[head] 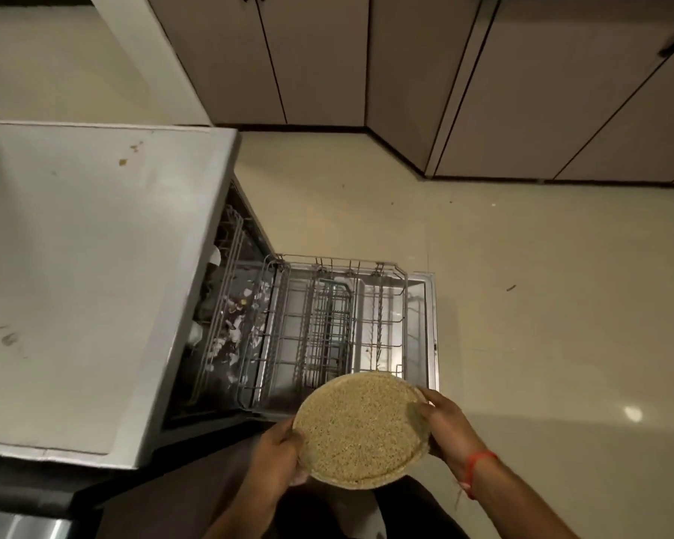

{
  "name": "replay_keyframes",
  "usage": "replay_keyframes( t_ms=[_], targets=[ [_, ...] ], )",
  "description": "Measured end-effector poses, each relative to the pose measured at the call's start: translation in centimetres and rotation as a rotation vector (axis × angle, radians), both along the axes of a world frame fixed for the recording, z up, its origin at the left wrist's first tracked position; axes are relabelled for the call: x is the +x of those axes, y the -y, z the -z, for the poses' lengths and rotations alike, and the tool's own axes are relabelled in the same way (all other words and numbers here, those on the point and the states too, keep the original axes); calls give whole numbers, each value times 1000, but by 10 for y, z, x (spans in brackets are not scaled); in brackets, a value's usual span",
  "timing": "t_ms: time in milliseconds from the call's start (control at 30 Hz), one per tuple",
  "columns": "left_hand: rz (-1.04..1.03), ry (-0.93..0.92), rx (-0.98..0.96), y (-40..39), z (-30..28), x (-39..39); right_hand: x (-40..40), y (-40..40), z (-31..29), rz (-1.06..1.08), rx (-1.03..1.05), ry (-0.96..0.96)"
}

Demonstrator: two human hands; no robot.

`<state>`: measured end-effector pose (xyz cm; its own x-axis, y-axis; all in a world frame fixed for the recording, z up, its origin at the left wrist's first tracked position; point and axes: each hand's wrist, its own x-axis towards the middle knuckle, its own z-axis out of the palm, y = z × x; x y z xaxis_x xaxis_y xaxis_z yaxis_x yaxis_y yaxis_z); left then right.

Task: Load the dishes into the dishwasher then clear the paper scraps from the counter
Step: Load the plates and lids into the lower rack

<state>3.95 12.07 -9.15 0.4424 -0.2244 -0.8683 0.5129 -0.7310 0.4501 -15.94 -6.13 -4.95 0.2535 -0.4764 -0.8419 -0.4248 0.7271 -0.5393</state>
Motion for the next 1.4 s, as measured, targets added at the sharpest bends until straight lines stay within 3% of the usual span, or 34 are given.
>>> replay_keyframes(
  t_ms=[200, 467, 533, 800, 900, 1400],
  targets=[
    [27, -18, 103, 25, 27, -2, 5, 18, 51, -162, 70, -140],
    [433, -29, 222, 62, 93, 15, 7, 26, 156, -240, 73, -382],
    [456, -3, 214, 71, 110, 20, 9, 22, 177, -258, 117, -415],
    [602, 18, 247, 59, 232, 57, 35, 28, 244, -281, 134, -428],
    [654, -16, 303, 83, 220, 62, 43, 31, 253, -281, 130, -450],
    [754, -21, 277, 100, 271, 60, 46, 46, 309, -280, 176, -496]
  ],
)
